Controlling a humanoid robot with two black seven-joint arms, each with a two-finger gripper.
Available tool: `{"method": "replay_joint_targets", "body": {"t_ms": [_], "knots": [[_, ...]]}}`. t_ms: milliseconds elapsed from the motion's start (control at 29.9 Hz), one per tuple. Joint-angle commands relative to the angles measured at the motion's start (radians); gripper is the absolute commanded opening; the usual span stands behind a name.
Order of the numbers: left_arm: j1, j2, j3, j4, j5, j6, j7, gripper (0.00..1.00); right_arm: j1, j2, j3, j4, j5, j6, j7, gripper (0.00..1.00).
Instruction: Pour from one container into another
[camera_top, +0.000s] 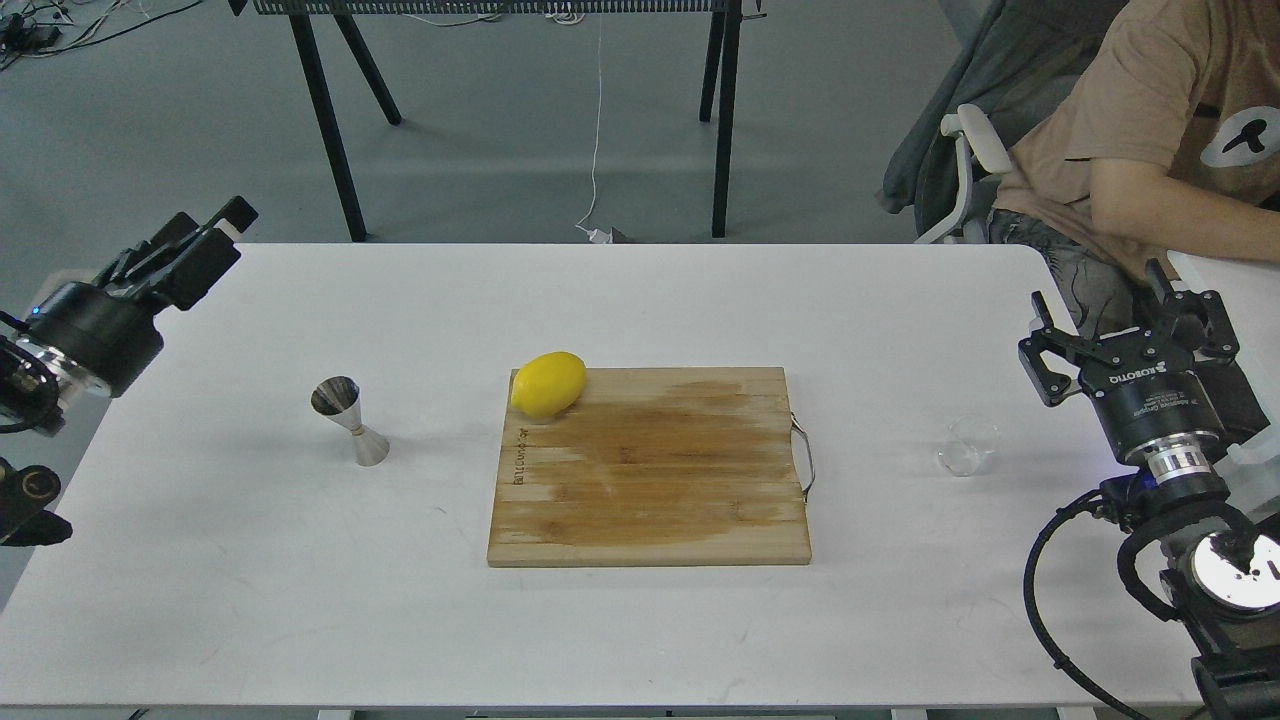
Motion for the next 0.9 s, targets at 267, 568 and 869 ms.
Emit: {"method": "replay_joint_targets", "body": {"t_ms": [267, 568, 869], "knots": [[0.228, -0.049, 0.001, -0.002, 0.21, 0.047, 0.0, 0.99, -0.003, 0.0, -0.002, -0.004, 0.0, 0.0, 0.0, 0.99], [0.273, -0.198, -0.002, 0.078, 0.326, 0.047, 0.0, 0.99, -0.006, -0.002, 0.0, -0.004, 0.0, 0.0, 0.0, 0.99], [0.255, -0.301, 0.0, 0.23, 0.357, 0.047, 0.0, 0.99, -0.007, -0.011, 0.001, -0.001, 0.001, 0.0, 0.0, 0.99]]}}
